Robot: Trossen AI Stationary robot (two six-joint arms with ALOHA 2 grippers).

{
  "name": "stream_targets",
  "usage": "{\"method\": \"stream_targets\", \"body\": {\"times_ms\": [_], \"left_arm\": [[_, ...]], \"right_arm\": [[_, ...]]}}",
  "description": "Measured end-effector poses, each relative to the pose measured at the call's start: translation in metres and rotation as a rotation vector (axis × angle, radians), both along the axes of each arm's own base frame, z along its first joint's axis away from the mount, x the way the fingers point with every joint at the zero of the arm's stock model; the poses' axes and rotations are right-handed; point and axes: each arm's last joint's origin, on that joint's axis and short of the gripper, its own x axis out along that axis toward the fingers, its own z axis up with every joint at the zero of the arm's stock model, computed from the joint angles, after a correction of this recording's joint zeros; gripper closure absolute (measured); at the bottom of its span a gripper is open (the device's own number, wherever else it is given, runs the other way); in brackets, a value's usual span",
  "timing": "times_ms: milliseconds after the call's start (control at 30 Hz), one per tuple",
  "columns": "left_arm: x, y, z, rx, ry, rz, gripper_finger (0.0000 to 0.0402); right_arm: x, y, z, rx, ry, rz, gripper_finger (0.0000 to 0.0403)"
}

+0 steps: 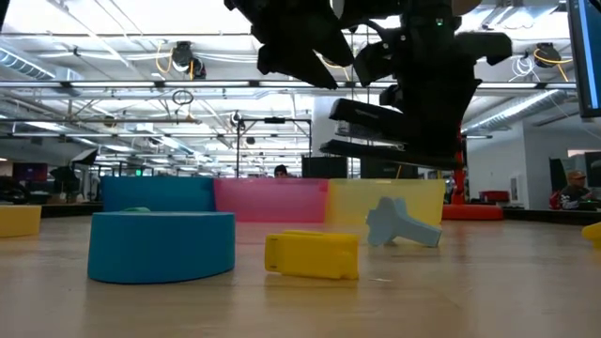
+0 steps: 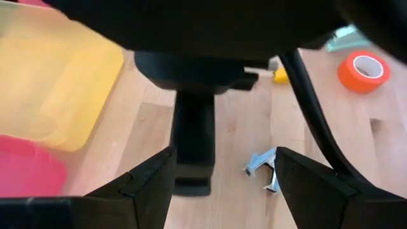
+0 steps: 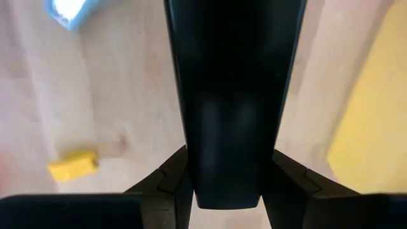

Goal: Pick and place Stapler, Stapler remover, tape
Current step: Put the black stapler into the blue bin

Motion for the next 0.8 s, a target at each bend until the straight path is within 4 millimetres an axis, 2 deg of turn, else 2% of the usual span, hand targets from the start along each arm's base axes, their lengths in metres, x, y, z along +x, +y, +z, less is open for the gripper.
{"method": "stream_targets", "body": {"times_ms": [400,600,700,800], "left_arm": [[0.002,-0.001,0.000,0.008,-0.027,0.033,0.0135],[-0.002,-0.001,-0.001,-0.022,0.007,0.074,0.0135],[-0.010,0.000,0.002,-0.020,0.056,0.081,0.0135],[-0.024,0.003,0.014,-0.034,0.090,0.103,0.0135]], "right_arm": [[0.001,0.001,0.000,0.046,-0.016,-0.051,0.0272],[0.002,0.000,-0.002,-0.011,-0.033,-0.052,0.0272],[0.002,0.000,0.001,-0.030,-0.075,-0.051,0.0272],[0.001,0.001,0.007,-0.027,-0.112,-0.036,0.0272]]}}
